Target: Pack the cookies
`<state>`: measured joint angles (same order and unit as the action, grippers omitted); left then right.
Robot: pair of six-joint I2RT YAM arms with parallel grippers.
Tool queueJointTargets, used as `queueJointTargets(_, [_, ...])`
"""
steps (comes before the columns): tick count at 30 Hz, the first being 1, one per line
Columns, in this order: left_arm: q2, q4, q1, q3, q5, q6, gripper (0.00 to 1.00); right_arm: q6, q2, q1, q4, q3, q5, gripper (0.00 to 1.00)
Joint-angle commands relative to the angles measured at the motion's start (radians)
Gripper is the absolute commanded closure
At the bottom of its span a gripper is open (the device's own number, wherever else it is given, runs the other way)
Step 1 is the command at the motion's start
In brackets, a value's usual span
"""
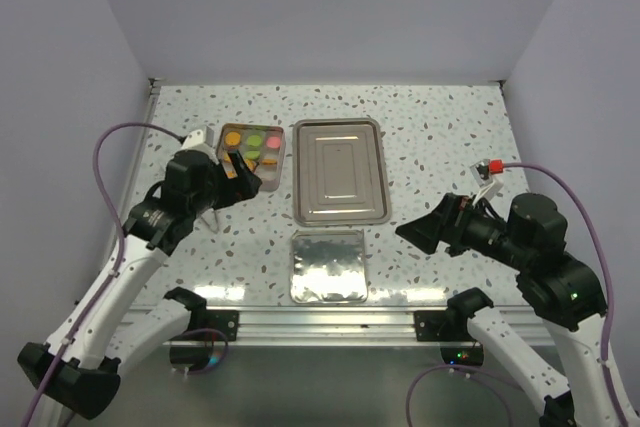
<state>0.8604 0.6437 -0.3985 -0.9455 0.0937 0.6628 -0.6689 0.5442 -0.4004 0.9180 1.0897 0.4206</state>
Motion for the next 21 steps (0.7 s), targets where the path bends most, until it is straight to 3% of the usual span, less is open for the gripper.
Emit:
queueJointTargets(1, [0.070, 0.020, -0.072, 0.091, -0.009, 0.102, 0.06, 0.060, 0.014, -0.003, 0.068, 0.022, -0.068, 0.01])
queueJointTargets(10, [0.306, -0.010, -0.445, 0.146, 0.119, 0.293, 0.07, 0.078, 0.019, -0.005, 0.108, 0.010, -0.101, 0.01])
queueJointTargets(15, [0.431, -0.055, -0.500, 0.168, 0.126, 0.322, 0.16, 0.086, 0.010, -0.002, 0.131, 0.003, -0.105, 0.01])
queueJointTargets(21, [0.521, -0.090, -0.525, 0.186, 0.113, 0.330, 0.38, 0.118, 0.011, -0.003, 0.166, 0.013, -0.125, 0.01])
